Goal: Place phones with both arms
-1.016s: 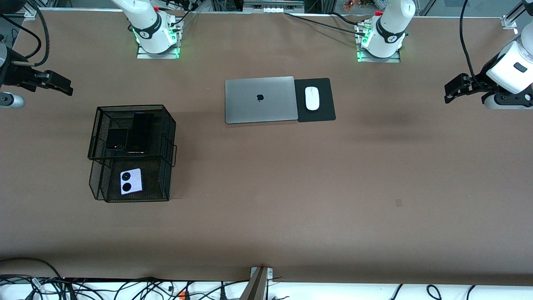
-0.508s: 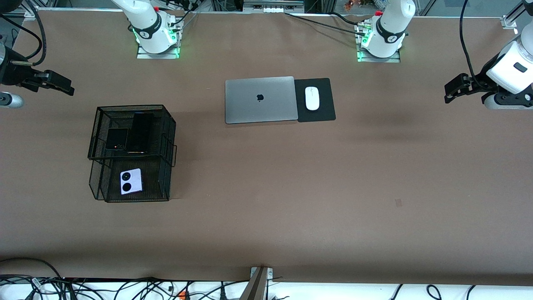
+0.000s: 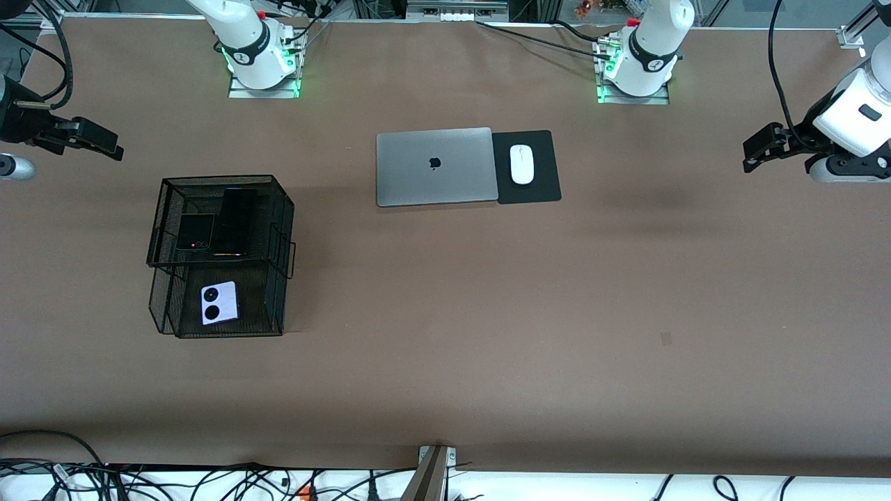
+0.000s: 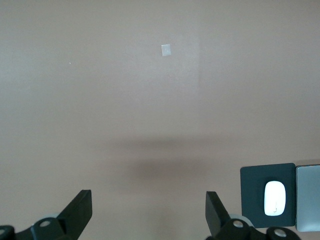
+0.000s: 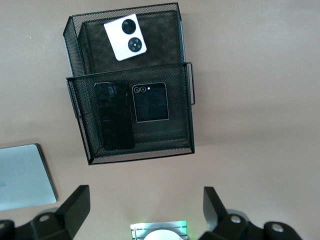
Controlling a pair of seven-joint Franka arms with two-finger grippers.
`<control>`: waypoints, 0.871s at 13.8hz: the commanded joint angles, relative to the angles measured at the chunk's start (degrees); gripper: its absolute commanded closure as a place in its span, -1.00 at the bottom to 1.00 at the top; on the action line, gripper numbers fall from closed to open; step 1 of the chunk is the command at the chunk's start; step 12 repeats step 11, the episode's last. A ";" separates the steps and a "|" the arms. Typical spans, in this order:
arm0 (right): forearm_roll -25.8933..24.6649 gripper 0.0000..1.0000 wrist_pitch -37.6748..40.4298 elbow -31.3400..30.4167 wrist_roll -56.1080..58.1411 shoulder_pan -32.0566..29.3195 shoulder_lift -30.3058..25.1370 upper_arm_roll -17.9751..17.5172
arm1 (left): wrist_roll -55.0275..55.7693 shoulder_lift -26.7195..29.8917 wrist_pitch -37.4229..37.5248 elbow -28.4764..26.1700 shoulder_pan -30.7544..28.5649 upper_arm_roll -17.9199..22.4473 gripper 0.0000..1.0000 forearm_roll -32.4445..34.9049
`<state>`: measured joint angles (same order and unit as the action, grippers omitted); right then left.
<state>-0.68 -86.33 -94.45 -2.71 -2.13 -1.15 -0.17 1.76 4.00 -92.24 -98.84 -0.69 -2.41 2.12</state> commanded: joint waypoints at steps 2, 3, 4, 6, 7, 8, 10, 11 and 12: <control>0.16 -1.00 -1.30 0.32 5.16 -0.86 -0.44 -0.53 | 0.52 -0.75 1.01 1.81 0.34 0.03 -1.00 0.52; 0.24 -1.00 -1.56 0.41 5.35 -0.86 -0.44 -0.53 | 0.52 -0.83 1.10 2.24 0.43 -0.05 -1.00 0.52; 0.24 -1.00 -1.56 0.67 5.44 -0.86 -0.26 -0.53 | 0.44 -0.84 1.10 2.33 0.43 -0.06 -1.00 0.52; 0.42 -1.00 -2.00 0.76 5.35 -0.86 -0.08 -0.36 | 0.44 -1.36 1.10 2.68 0.60 -0.06 -1.00 0.52; 0.24 -1.00 -2.00 0.76 5.44 -0.86 -0.08 -0.27 | 0.52 -1.36 1.19 2.86 0.61 -0.06 -1.00 0.52; 0.24 -1.00 -2.00 0.76 5.44 -0.86 -0.08 -0.27 | 0.44 -1.45 1.10 2.86 0.61 -0.06 -1.00 0.52; 0.24 -1.00 -2.09 0.67 5.44 -0.86 -0.08 -0.27 | 0.44 -1.54 1.19 2.95 0.61 -0.06 -1.00 0.52; 0.24 -1.00 -2.09 0.67 5.44 -0.86 -0.08 -0.27 | 0.35 -1.54 1.19 2.95 0.61 -0.06 -1.00 0.52; 0.24 -1.00 -2.09 0.67 5.44 -0.86 -0.08 -0.27 | 0.35 -1.54 1.19 2.95 0.61 -0.06 -1.00 0.52</control>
